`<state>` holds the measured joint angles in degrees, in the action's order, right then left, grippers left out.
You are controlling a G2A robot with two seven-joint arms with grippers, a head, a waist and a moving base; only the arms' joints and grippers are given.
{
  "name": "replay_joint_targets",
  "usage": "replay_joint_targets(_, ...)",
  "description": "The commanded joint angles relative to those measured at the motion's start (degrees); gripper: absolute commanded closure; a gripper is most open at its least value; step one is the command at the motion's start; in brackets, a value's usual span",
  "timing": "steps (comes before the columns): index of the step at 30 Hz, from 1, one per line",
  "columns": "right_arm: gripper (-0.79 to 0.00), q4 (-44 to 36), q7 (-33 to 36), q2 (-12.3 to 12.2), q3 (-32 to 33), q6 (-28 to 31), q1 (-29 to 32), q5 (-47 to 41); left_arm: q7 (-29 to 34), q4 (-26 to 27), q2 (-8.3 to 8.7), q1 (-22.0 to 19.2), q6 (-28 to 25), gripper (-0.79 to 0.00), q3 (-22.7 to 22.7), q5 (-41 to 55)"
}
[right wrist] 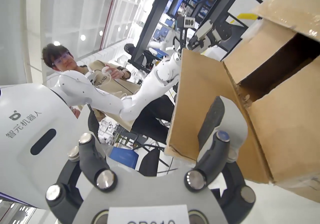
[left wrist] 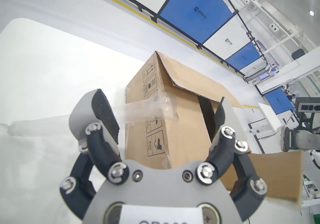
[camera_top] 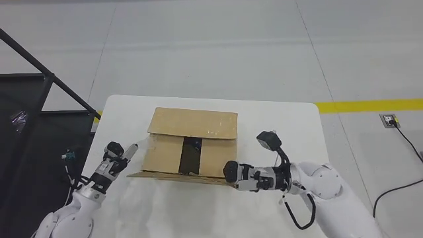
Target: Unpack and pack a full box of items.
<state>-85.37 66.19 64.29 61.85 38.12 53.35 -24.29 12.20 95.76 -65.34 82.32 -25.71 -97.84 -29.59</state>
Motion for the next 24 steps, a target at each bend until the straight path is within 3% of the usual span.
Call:
replay_joint_targets(1, -0.785, -1.53, 0.52, -0.97, -1.4, -0.53, 0.22, 2.74, 0.21, 0.23, 0.2, 0.61, -1.93, -0.785, -0.74, -1.09)
replay_joint_targets(5, -0.785, -2.6, 0.47, -2.59, -4.82, -0.48, -0.21, 8.04, 1.06, 0.29, 0.55, 2.02, -5.62, -0.785, -1.99, -2.13)
replay_joint_targets(12, -0.785, -1.01, -0.92, -4.46, -10.39, 0.91, -2.7, 11.43, 10.57, 0.9, 1.98, 5.51, -16.36, -0.785, -4.74, -5.84)
replay_joint_targets(18, -0.785, 0.35, -3.34, -5.12, -12.64, 3.31, -4.92, 5.68, 16.69, -0.11, 2.92, 5.73, -20.38, -0.785, -4.56, -9.31)
replay_joint_targets(24, -0.785, 2.26, -5.88, -4.86, -12.47, 4.54, -6.46, -5.5, 17.71, -0.77, 3.3, 5.06, -20.09, -0.785, -2.67, -14.2)
